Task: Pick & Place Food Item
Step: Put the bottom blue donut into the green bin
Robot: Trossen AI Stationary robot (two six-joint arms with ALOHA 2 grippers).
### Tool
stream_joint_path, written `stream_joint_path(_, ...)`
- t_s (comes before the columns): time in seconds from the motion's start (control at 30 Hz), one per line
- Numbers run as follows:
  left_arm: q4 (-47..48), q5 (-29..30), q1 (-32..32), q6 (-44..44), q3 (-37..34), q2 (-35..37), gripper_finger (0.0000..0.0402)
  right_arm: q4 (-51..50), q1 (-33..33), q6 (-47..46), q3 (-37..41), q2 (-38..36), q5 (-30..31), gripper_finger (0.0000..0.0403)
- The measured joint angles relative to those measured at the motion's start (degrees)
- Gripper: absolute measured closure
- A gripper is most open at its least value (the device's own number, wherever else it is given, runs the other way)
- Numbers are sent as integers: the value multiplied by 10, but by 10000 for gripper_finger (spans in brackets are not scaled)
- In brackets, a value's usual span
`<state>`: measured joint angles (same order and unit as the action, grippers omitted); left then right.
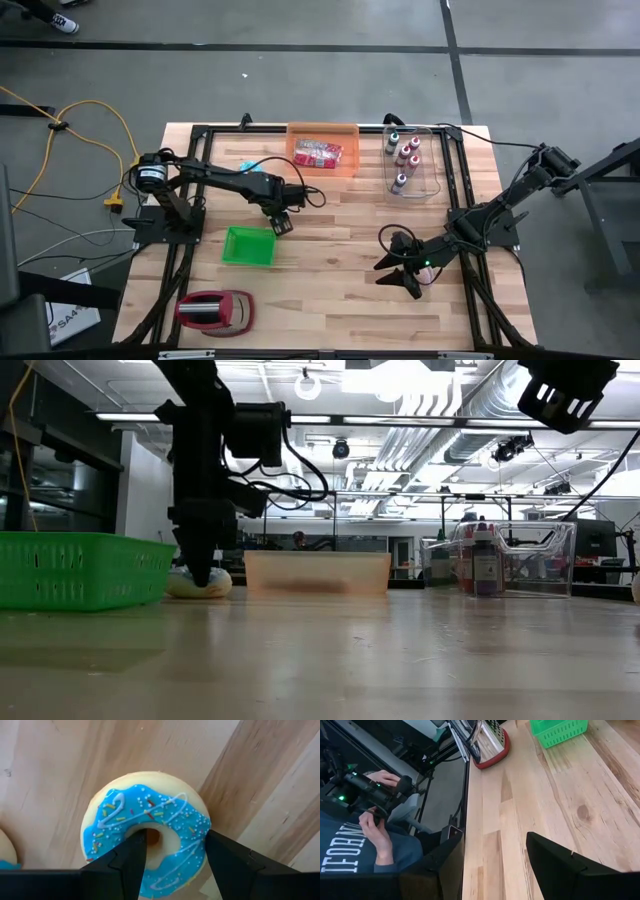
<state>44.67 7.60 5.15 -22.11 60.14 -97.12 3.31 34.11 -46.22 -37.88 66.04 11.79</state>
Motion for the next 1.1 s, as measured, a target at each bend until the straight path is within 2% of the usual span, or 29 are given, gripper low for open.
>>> stream_joint_path(0.33, 0, -6, 0, 0, 0, 0, 220, 1, 0, 0, 0, 0, 0, 199)
stream_joint_path(0.63, 1, -21, 5, -14, 0, 0, 321, 2, 0, 0, 0, 0, 0, 199)
stream_joint_path(0.73, 1, -25, 10, -18, 0, 0, 342, 2, 0, 0, 0, 0, 0, 199)
stream_joint_path(0.9, 1, -60, 31, -20, 0, 2, 350, 2, 0, 0, 0, 0, 0, 199)
stream_joint_path(1.1, -3, -134, 65, -9, 0, 2, 350, 1, 0, 0, 0, 0, 0, 199)
